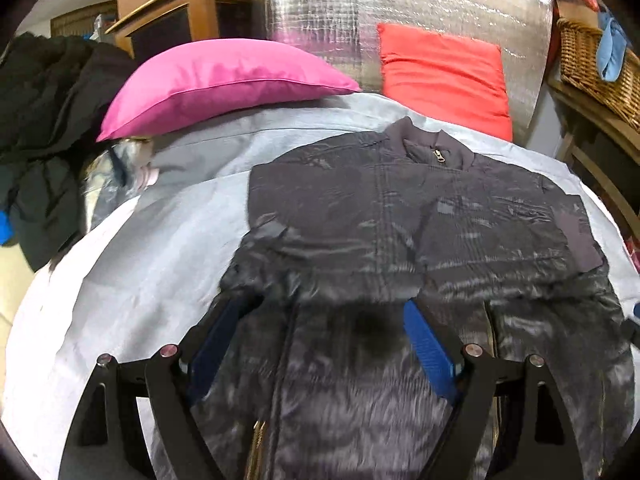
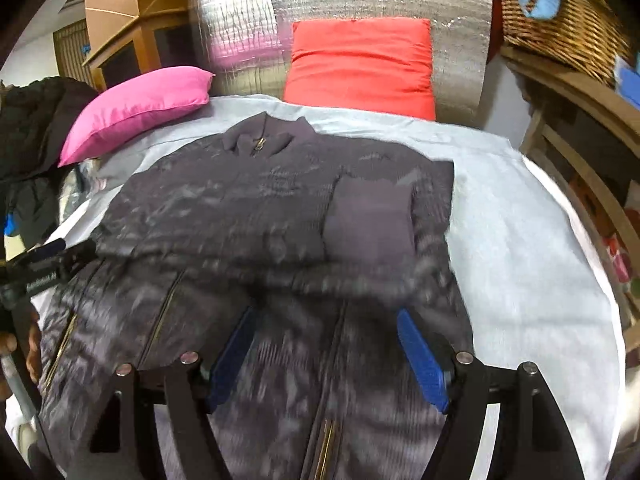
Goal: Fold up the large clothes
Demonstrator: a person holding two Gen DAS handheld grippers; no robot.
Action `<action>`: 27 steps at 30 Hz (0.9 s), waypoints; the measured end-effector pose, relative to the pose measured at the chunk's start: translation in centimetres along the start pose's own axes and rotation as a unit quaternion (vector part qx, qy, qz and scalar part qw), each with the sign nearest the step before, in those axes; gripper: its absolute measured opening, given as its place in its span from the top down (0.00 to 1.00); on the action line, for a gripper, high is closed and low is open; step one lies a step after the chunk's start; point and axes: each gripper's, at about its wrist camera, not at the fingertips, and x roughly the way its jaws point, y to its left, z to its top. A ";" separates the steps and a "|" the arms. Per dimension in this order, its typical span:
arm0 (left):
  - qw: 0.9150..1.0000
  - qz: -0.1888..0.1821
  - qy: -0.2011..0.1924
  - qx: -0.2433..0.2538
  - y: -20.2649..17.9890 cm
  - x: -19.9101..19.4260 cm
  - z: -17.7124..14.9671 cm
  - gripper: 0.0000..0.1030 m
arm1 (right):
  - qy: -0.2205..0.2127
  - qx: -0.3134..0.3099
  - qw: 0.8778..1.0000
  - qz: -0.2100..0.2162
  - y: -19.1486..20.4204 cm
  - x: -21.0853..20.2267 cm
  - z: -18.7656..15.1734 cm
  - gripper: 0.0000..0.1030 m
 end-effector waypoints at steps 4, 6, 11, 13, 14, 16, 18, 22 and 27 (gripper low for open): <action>1.000 -0.005 -0.006 -0.011 0.9 -2.3 -1.2 0.17 | 0.003 0.012 1.000 0.009 -0.1 -2.0 -3.1 0.25; 1.000 -0.009 -0.009 -0.013 1.1 -3.4 -1.8 0.17 | 0.006 0.017 1.000 0.012 -0.2 -2.9 -4.6 0.25; 1.000 -0.018 -0.019 -0.012 1.2 -6.0 -3.3 0.17 | 0.011 0.034 0.999 0.022 -0.2 -5.0 -7.6 0.25; 1.000 -0.023 -0.019 -0.011 1.3 -6.7 -4.1 0.17 | 0.007 0.042 0.999 0.025 -0.2 -5.7 -8.5 0.25; 0.999 -0.024 -0.018 -0.010 1.4 -6.9 -4.3 0.17 | 0.007 0.044 0.999 0.028 -0.2 -6.1 -8.9 0.25; 1.000 -0.025 -0.012 -0.007 1.6 -6.7 -5.2 0.17 | 0.009 0.043 0.999 0.030 -0.1 -6.4 -9.6 0.25; 1.000 -0.022 -0.004 -0.007 1.9 -5.9 -5.5 0.17 | 0.013 0.039 0.999 0.031 0.0 -6.5 -9.8 0.25; 1.000 -0.015 0.008 -0.013 1.8 -3.5 -4.7 0.17 | 0.011 0.037 0.999 0.032 -0.3 -6.1 -8.3 0.25; 1.000 -0.010 -0.003 0.000 -0.1 -0.1 -1.2 0.17 | 0.000 0.008 0.999 0.046 0.9 -3.2 -2.4 0.25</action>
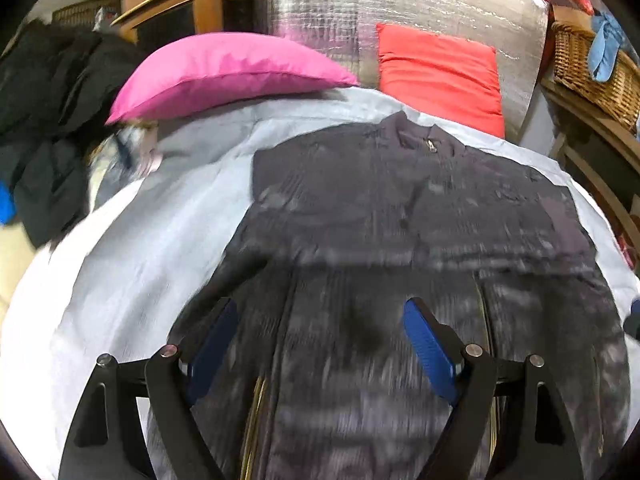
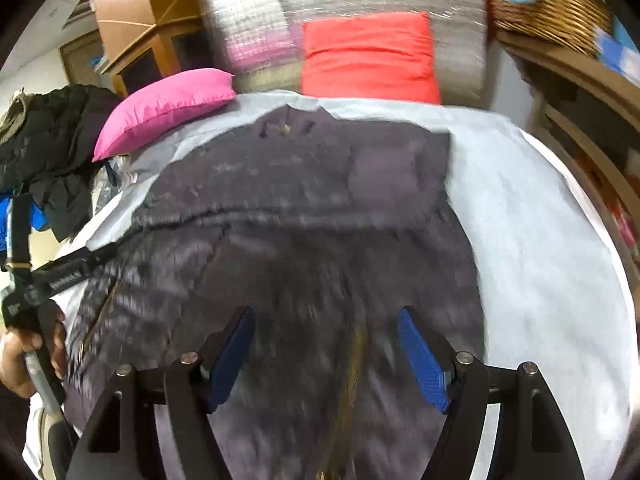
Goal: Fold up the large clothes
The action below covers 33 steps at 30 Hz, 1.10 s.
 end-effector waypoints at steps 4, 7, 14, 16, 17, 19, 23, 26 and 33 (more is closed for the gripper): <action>1.000 0.001 -0.008 -0.004 -1.6 3.8 3.7 0.17 | -0.013 -0.020 1.000 0.005 1.3 4.6 6.5 0.25; 1.000 -0.001 -0.002 -0.014 -2.4 6.6 5.4 0.17 | 0.001 -0.009 1.000 0.007 1.4 9.1 10.7 0.25; 1.000 0.005 0.024 -0.008 -3.6 12.6 5.5 0.12 | 0.055 0.014 0.998 -0.036 -0.2 19.5 15.7 0.25; 1.000 0.015 0.003 0.005 -4.0 12.6 4.9 0.10 | 0.067 -0.014 0.995 -0.075 0.2 21.7 15.4 0.24; 1.000 0.015 0.000 0.007 -4.1 12.5 4.7 0.10 | 0.063 -0.016 0.995 -0.082 0.3 21.9 15.4 0.24; 1.000 0.009 -0.001 0.003 -3.8 12.5 4.6 0.10 | 0.059 -0.002 0.994 -0.087 0.4 22.0 15.5 0.22; 1.000 0.008 -0.003 0.005 -3.6 12.3 4.5 0.09 | 0.055 -0.011 0.994 -0.097 1.0 21.8 15.1 0.22; 1.000 0.002 0.012 0.014 -3.6 11.6 4.7 0.09 | 0.049 -0.005 0.994 -0.094 1.2 19.7 14.8 0.22; 0.999 -0.007 0.013 0.041 -2.7 6.4 3.2 0.09 | 0.009 0.015 0.998 -0.056 -1.4 9.7 9.0 0.22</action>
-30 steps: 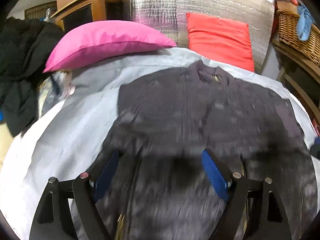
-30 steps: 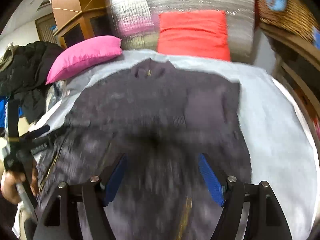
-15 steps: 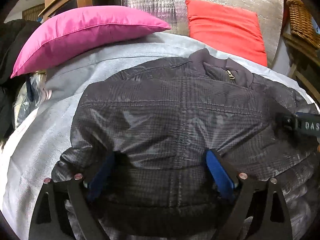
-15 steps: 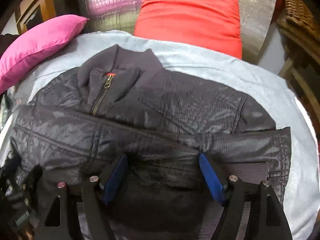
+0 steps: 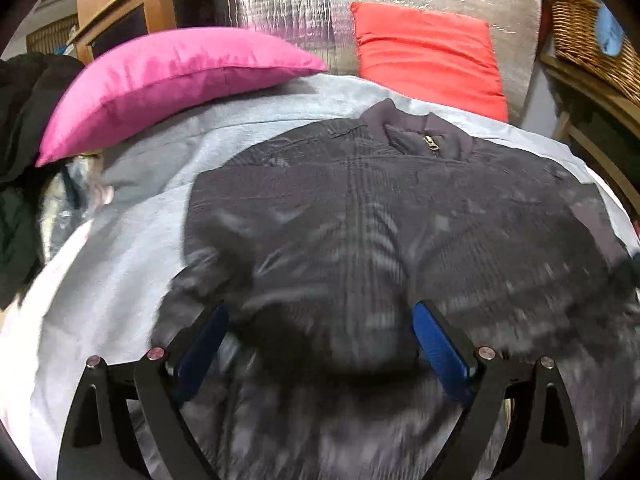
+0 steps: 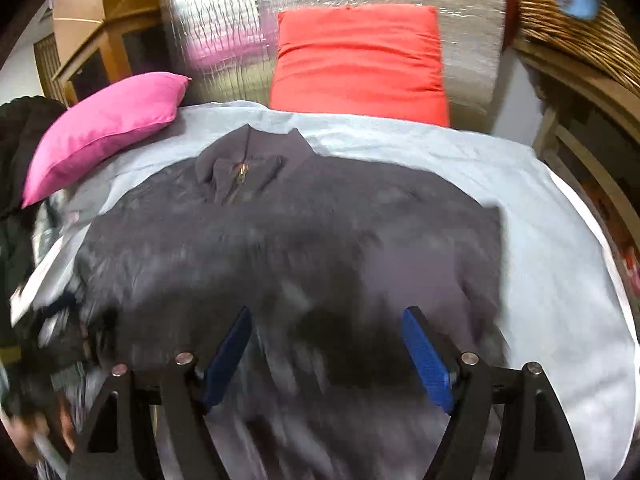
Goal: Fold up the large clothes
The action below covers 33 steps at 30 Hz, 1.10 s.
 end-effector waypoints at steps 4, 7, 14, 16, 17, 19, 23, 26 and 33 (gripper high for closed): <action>1.000 -0.002 -0.001 0.024 0.5 -3.9 -2.9 0.09 | 0.003 0.009 1.000 -0.005 -3.0 -4.3 -5.4 0.22; 1.000 -0.010 -0.003 0.021 1.9 -7.2 -6.0 0.09 | 0.003 0.047 0.999 -0.003 -5.7 -8.4 -10.7 0.22; 1.000 0.010 0.004 -0.004 6.2 -12.3 -13.9 0.09 | 0.023 0.155 0.987 0.034 -10.5 -13.4 -20.9 0.22; 0.999 0.017 0.012 -0.030 7.9 -13.5 -16.0 0.09 | 0.025 0.174 0.983 0.048 -10.9 -14.3 -23.0 0.22; 0.998 0.015 0.019 -0.057 9.2 -14.0 -17.3 0.09 | 0.026 0.179 0.982 0.055 -11.0 -14.8 -23.8 0.22; 0.993 0.007 0.033 -0.111 11.4 -14.8 -19.1 0.09 | 0.024 0.185 0.980 0.075 -10.8 -15.4 -25.1 0.22; 0.981 -0.001 0.048 -0.186 14.6 -15.8 -22.0 0.09 | 0.027 0.192 0.976 0.100 -10.1 -15.8 -26.4 0.22; 0.975 -0.016 0.055 -0.213 15.9 -16.1 -23.5 0.09 | 0.027 0.200 0.973 0.115 -9.8 -16.0 -27.0 0.22; 0.965 -0.067 0.060 -0.248 16.4 -16.2 -25.0 0.09 | 0.040 0.236 0.956 0.171 -9.5 -16.0 -28.8 0.22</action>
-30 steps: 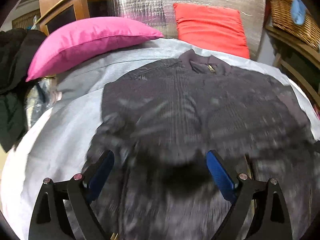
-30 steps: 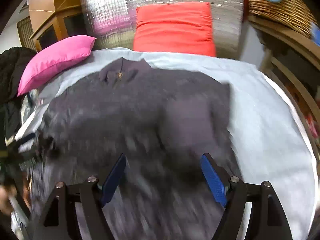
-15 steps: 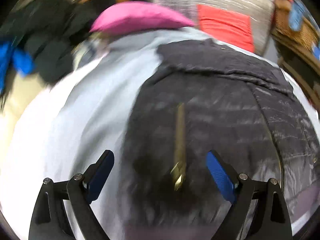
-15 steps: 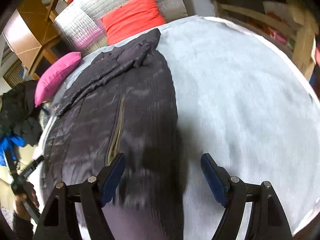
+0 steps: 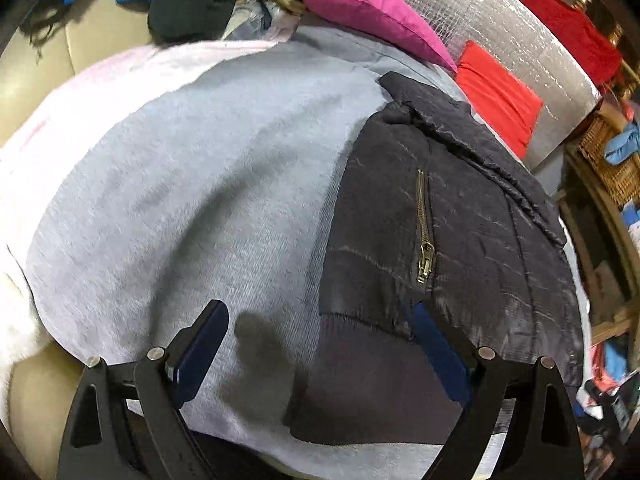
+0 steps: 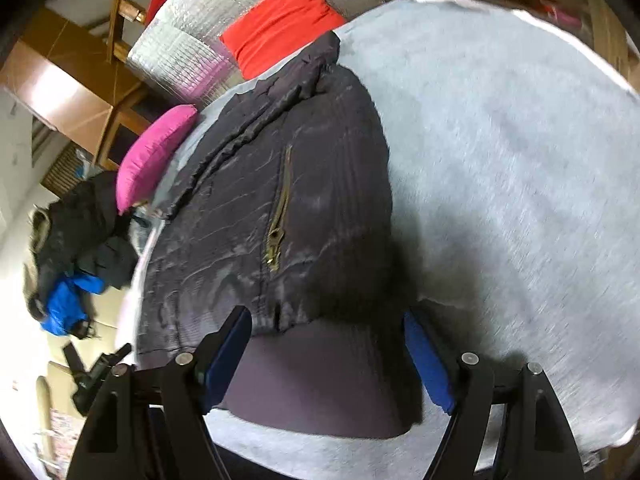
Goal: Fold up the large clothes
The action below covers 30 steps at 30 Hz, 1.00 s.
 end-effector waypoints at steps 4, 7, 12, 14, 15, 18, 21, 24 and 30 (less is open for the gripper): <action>1.000 -0.006 0.007 -0.020 0.4 0.0 -0.4 0.09 | 0.001 -0.009 1.000 0.013 0.6 -0.3 -0.6 0.22; 1.000 -0.006 0.010 -0.015 0.4 0.1 -0.8 0.09 | 0.003 0.003 1.000 0.022 0.3 -0.1 -0.6 0.23; 1.000 -0.011 0.017 -0.017 0.6 0.2 -1.5 0.19 | 0.005 -0.005 1.000 0.025 0.6 -0.4 -0.7 0.40; 1.000 -0.006 0.020 -0.013 0.5 0.5 -1.6 0.21 | 0.005 -0.008 1.000 0.020 0.6 -0.4 -0.7 0.41; 1.000 -0.003 0.020 -0.012 0.4 0.6 -1.6 0.21 | 0.007 -0.004 1.000 0.018 0.3 -0.2 -0.7 0.41; 1.000 -0.001 0.015 -0.016 0.4 0.6 -1.5 0.20 | 0.016 0.012 1.000 0.000 -0.8 0.6 -0.8 0.40; 1.000 0.004 0.017 -0.012 0.3 1.0 -1.5 0.20 | 0.014 -0.011 1.000 -0.006 -0.3 0.7 -1.1 0.39; 1.000 0.008 0.010 -0.005 0.1 1.0 -1.6 0.20 | 0.018 -0.025 1.000 -0.007 0.1 0.9 -1.1 0.49; 0.999 0.001 0.013 0.041 -1.6 0.9 -1.6 0.77 | 0.027 -0.023 0.999 -0.005 -0.3 0.6 -1.0 0.84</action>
